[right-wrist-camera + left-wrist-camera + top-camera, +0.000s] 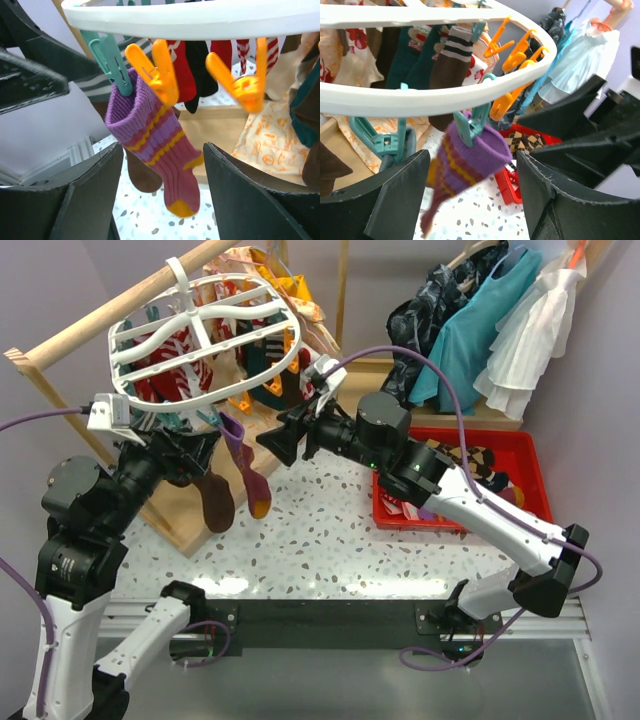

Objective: Clip the socks to the hanger
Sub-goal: Open the clamp at the hanger.

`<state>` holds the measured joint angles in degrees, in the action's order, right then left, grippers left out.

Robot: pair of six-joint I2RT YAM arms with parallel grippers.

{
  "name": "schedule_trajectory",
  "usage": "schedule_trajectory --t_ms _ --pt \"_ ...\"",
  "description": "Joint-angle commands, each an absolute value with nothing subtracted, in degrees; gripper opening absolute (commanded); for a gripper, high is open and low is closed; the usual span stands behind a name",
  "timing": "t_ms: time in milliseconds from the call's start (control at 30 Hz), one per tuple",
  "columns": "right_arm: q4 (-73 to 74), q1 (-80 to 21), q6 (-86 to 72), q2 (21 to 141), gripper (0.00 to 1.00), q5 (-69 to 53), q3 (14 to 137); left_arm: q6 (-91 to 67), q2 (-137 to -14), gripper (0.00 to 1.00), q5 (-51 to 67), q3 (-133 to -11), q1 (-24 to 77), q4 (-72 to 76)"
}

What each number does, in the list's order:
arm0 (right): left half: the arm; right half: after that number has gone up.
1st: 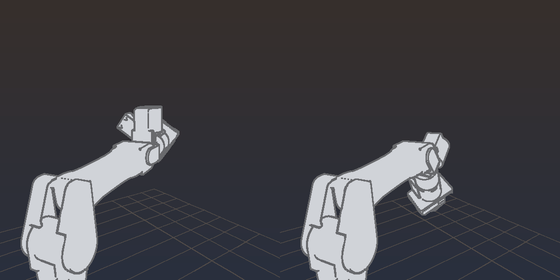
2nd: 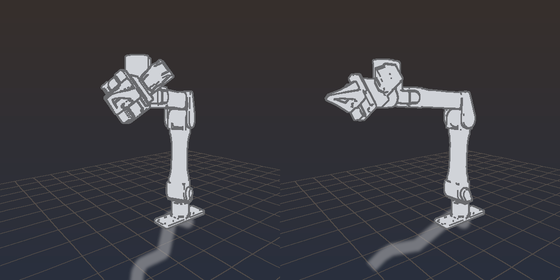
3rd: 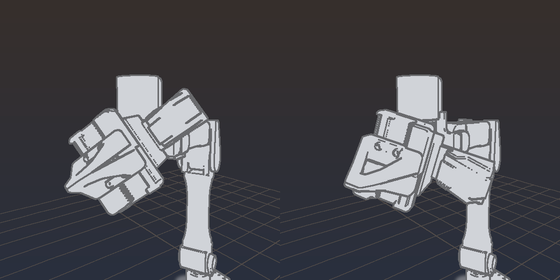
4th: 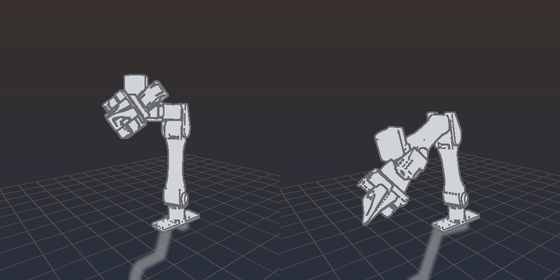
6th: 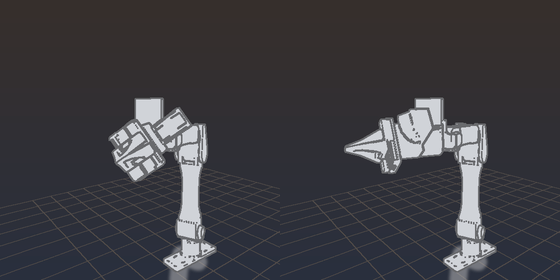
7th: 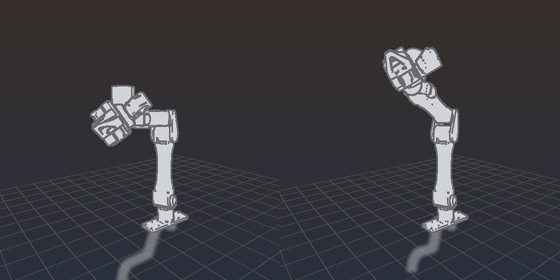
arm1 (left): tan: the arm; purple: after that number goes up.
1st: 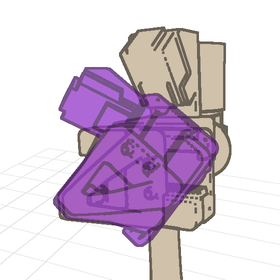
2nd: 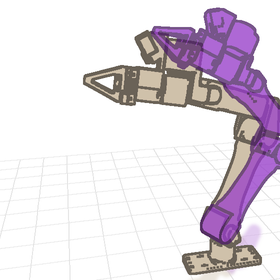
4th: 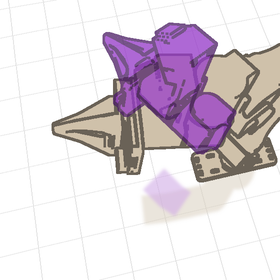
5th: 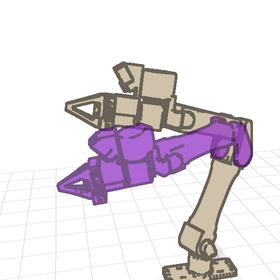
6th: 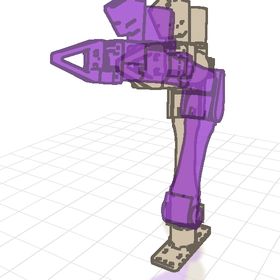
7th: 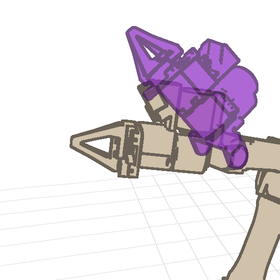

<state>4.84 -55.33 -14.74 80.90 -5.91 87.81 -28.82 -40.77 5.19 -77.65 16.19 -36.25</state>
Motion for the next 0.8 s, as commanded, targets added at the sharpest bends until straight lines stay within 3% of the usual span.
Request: schedule_trajectory --t_ms 0,367,633,767 --pt "-6.2 -51.5 -14.5 79.4 0.70 -13.8 85.8 -26.7 -39.5 0.75 11.0 -78.0 16.3 -37.1" --pt "-17.2 -48.2 -16.3 84.5 0.75 -23.5 87.0 -25.5 -33.7 0.81 11.0 -72.2 16.3 -39.0" --pt "-18.1 -47.7 -18.0 90.8 0.76 -26.5 92.8 -26.0 -32.5 0.92 9.8 -71.9 16.3 -39.8" --pt "-19.6 -47.6 -18.8 92.4 0.76 -27.5 93.7 -26.3 -32.9 0.92 10.0 -72.2 16.3 -39.8"
